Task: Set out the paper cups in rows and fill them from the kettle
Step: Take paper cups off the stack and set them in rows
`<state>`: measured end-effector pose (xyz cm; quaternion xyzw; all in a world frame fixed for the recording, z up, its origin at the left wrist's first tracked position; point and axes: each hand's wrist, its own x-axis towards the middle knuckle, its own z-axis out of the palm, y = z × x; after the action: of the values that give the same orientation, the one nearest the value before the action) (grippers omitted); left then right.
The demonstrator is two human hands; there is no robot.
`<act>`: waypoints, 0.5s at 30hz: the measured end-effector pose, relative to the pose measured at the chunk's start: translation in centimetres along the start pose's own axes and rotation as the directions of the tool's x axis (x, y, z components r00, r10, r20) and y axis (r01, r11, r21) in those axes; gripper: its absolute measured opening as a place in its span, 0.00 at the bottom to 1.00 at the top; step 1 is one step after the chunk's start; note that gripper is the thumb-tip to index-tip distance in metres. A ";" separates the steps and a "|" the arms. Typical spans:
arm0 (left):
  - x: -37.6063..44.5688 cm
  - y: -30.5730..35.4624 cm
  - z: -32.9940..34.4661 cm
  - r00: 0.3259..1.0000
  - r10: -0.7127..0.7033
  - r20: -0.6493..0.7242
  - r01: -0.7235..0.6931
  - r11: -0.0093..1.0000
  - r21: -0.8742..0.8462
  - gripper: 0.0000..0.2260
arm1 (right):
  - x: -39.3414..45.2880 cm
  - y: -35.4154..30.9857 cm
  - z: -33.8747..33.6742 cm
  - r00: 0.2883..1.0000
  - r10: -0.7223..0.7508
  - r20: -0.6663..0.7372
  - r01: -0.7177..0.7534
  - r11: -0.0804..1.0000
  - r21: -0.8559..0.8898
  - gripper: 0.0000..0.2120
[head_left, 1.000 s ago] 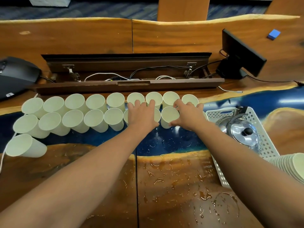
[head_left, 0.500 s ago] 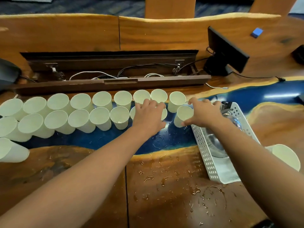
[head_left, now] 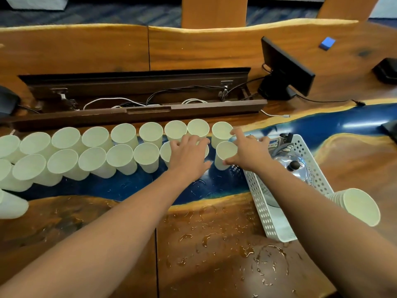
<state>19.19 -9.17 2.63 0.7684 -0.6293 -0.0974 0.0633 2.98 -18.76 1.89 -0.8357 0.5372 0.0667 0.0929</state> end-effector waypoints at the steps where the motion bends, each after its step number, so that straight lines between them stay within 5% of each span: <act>1: 0.0 0.0 -0.2 1.000 -0.005 0.001 0.005 1.000 0.002 0.27 | 0.0 -0.2 0.1 1.000 -0.013 -0.005 0.013 1.000 0.010 0.41; 8: -0.1 -0.3 -0.8 1.000 -0.017 0.001 0.017 1.000 -0.008 0.26 | 0.3 -0.6 -0.9 0.999 0.018 0.028 -0.020 0.997 0.069 0.42; 15: -0.3 0.2 -0.1 1.000 -0.001 -0.016 0.000 0.999 -0.038 0.25 | 3.7 -1.6 -3.8 0.981 0.191 0.020 -0.174 0.840 0.513 0.34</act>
<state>18.95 -8.88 2.82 0.7680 -0.6266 -0.1031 0.0831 6.02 -22.22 4.96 -0.7267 0.6140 -0.0834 0.2966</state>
